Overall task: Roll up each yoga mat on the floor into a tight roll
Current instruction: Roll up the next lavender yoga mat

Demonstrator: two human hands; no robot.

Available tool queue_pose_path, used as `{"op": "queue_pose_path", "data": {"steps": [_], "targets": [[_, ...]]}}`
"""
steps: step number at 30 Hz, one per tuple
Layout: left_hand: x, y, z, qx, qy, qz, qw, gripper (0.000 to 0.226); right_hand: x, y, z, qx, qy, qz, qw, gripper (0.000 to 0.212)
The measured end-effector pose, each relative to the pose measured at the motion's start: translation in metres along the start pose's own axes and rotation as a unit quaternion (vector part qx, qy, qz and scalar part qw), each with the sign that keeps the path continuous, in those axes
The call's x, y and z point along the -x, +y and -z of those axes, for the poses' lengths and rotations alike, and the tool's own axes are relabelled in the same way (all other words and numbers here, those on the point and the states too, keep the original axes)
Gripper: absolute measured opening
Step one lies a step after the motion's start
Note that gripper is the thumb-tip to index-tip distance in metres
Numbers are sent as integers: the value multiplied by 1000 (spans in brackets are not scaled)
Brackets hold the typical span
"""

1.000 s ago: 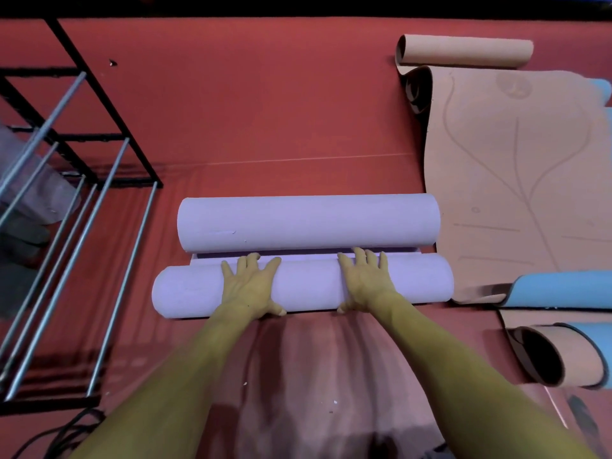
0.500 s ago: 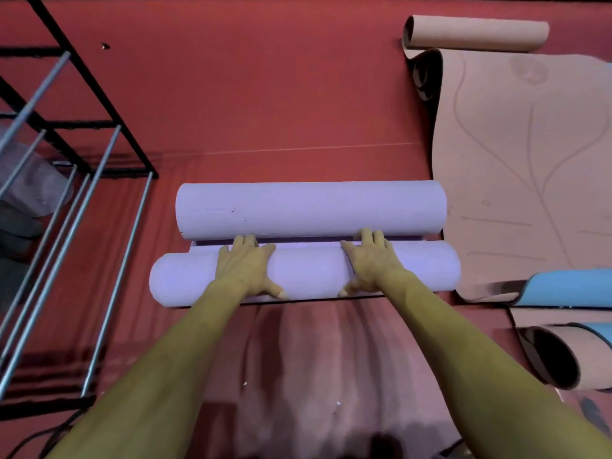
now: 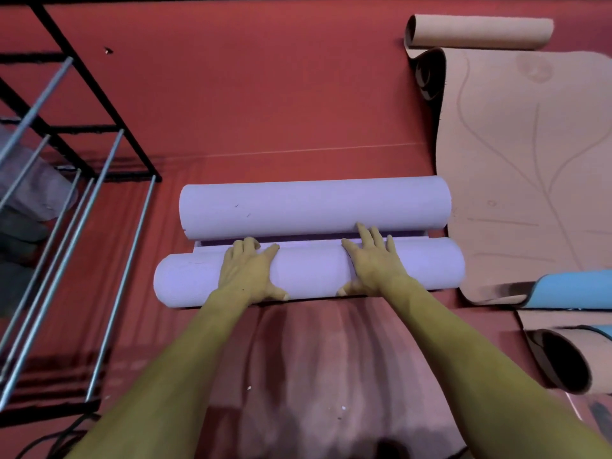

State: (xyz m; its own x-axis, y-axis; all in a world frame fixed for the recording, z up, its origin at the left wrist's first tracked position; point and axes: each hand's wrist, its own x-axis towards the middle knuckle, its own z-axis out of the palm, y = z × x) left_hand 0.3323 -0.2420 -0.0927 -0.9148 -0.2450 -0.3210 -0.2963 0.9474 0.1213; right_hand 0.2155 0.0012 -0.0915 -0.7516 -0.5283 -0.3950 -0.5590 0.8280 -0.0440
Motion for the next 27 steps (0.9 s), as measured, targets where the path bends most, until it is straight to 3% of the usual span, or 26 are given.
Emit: {"op": "queue_pose_path", "data": {"steps": [7, 13, 19, 23, 25, 27], "targets": [[1, 12, -12, -53, -5, 23, 998, 134, -2, -2, 0, 33, -43, -13, 998, 155], [-2, 7, -7, -70, 17, 5, 997, 111, 0, -3, -9, 66, 63, -4, 996, 129], [-8, -1, 16, -23, -127, -22, 991, 104, 2, 8, 8, -14, -47, 21, 999, 112], [-4, 4, 17, 17, -149, -3, 989, 100, 5, 4, 4, -19, -64, 23, 997, 112], [-1, 8, 13, 0, -149, 0, 989, 110, 7, 6, 1, -23, -67, 24, 997, 119], [0, 9, 12, -3, -165, 7, 986, 136, 6, 8, 3, -18, -80, 22, 996, 125]]}}
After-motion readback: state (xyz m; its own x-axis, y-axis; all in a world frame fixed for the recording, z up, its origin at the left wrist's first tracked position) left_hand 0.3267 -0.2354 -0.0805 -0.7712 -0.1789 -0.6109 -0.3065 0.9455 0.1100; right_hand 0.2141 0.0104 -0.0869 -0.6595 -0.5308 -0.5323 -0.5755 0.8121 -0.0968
